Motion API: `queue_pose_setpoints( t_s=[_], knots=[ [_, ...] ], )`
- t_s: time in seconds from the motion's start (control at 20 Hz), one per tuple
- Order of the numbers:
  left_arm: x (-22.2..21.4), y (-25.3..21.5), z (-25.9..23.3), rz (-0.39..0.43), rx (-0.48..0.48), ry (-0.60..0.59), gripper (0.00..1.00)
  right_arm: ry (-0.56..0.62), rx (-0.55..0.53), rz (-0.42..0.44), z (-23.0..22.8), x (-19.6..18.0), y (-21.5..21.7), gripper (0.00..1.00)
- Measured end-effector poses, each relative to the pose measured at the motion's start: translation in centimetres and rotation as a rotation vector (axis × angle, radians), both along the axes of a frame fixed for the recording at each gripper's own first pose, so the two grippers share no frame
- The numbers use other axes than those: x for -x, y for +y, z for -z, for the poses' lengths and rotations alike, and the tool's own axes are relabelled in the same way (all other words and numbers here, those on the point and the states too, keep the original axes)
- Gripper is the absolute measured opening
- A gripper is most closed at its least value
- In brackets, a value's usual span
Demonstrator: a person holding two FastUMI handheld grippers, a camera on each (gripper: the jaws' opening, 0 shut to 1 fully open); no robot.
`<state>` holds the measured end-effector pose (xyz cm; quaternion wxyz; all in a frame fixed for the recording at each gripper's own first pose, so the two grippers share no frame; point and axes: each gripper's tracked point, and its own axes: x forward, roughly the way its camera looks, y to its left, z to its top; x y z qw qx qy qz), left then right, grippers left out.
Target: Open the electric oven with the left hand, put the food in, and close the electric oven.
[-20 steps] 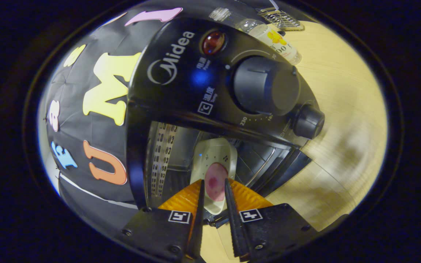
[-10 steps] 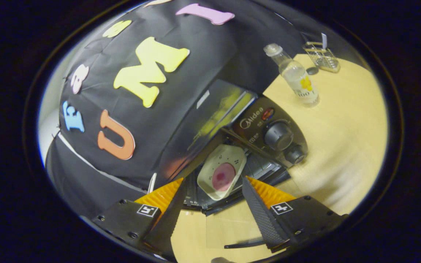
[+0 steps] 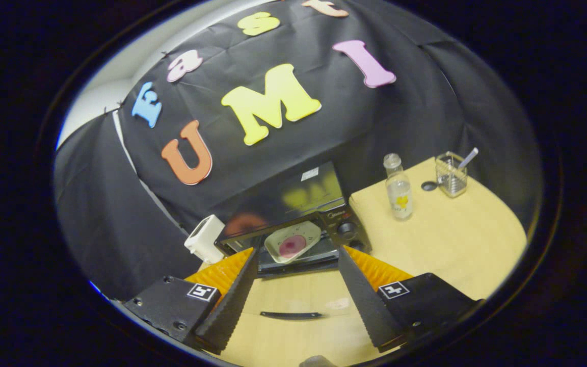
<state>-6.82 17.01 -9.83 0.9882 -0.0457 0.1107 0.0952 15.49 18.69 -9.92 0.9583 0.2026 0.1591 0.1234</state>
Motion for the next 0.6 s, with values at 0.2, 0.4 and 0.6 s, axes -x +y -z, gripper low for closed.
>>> queue_pose_setpoints(
  t_s=[0.2,0.4,0.6],
  knots=[
    [-1.6,-5.1,0.1,0.053,0.003,-0.004,0.95,-0.079,0.139,0.004,-1.5,4.9,-5.8,1.0],
    [-1.4,-10.4,0.6,0.052,-0.004,0.015,0.95,-0.114,0.217,-0.003,-1.5,8.5,-12.0,1.0],
    [-0.8,-15.1,1.3,0.036,-0.049,0.045,0.95,-0.146,0.252,-0.058,-1.2,10.8,-16.7,1.0]
  ],
)
